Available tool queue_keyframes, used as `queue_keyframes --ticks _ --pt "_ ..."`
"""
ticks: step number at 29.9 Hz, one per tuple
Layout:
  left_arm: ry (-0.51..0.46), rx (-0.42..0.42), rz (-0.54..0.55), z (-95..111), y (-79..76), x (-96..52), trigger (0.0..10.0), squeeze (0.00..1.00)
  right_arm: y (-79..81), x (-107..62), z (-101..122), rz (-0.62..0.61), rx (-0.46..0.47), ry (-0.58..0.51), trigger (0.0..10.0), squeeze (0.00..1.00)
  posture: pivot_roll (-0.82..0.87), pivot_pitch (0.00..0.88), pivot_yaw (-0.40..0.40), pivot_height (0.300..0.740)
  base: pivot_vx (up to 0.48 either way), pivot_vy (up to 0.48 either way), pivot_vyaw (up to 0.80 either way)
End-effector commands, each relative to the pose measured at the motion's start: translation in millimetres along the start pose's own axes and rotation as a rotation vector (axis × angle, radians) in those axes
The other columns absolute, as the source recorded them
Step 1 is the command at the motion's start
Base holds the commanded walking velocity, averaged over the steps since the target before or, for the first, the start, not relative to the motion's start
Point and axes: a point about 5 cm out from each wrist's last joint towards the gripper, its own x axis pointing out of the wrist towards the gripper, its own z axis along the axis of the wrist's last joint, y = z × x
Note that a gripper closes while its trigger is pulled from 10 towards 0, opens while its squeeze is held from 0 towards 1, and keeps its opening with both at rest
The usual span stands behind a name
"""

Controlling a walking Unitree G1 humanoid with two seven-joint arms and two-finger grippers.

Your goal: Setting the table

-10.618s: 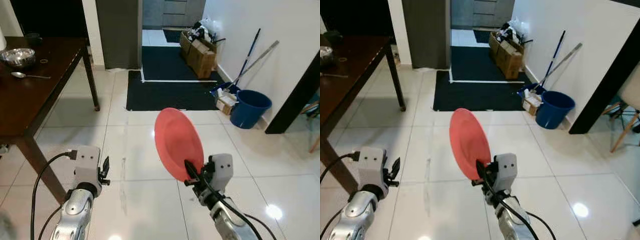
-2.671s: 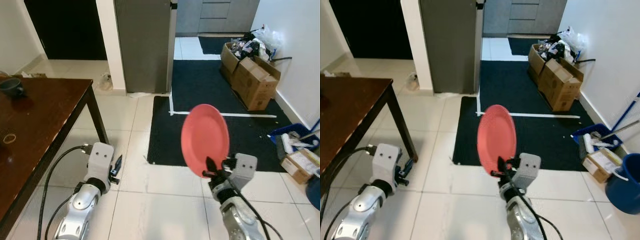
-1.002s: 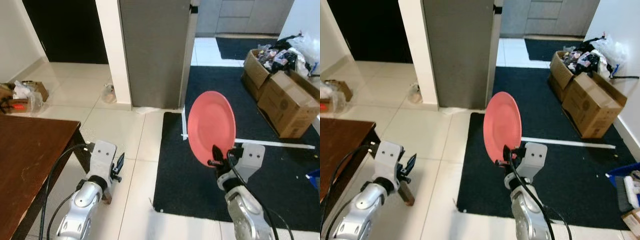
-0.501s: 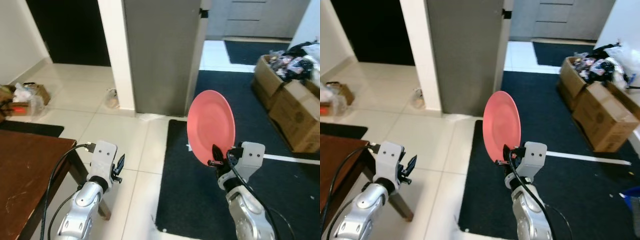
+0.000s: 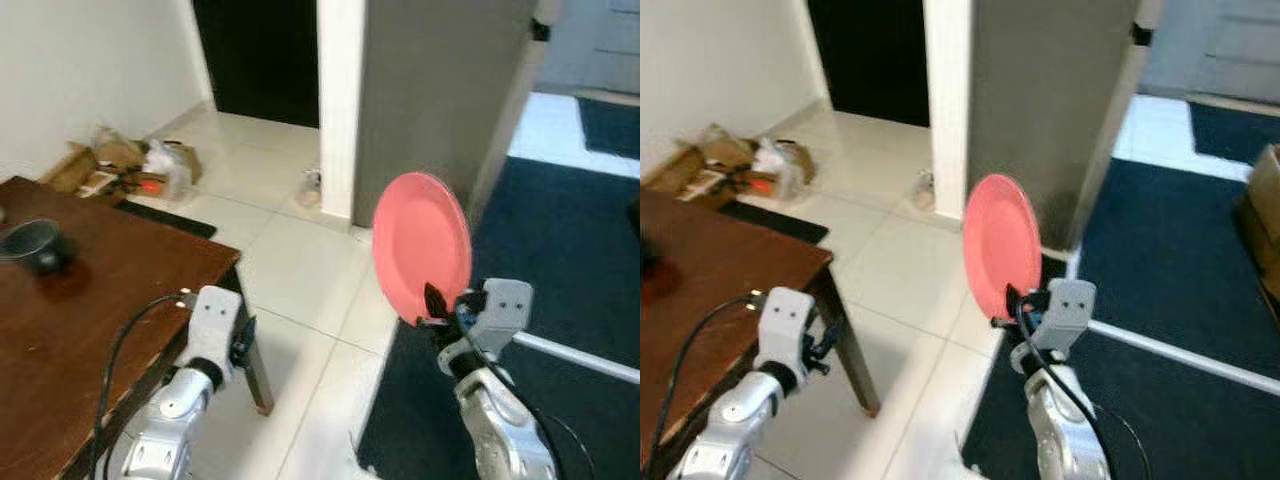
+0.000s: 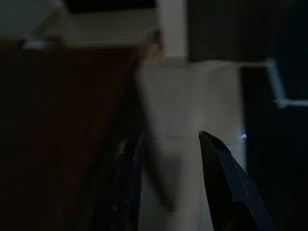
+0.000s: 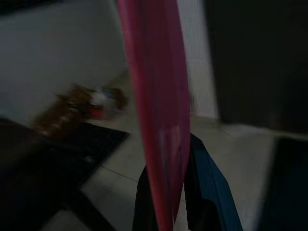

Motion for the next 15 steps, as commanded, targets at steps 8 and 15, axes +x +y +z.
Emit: queue_keyframes --ticks 8,15 --pt "0.022 -0.01 -0.006 -4.0 -2.3 -3.0 10.0 0.0 7.0 2.9 11.4 0.02 0.094 -0.038 10.0 0.0 0.06 0.094 0.124 0.74 0.0 0.0 0.8" --pt "0.03 -0.005 -0.008 -5.1 -2.6 -3.6 10.0 0.0 7.0 0.7 11.7 0.017 0.11 -0.034 10.0 0.0 0.06 0.096 0.127 0.74 0.0 0.0 0.8"
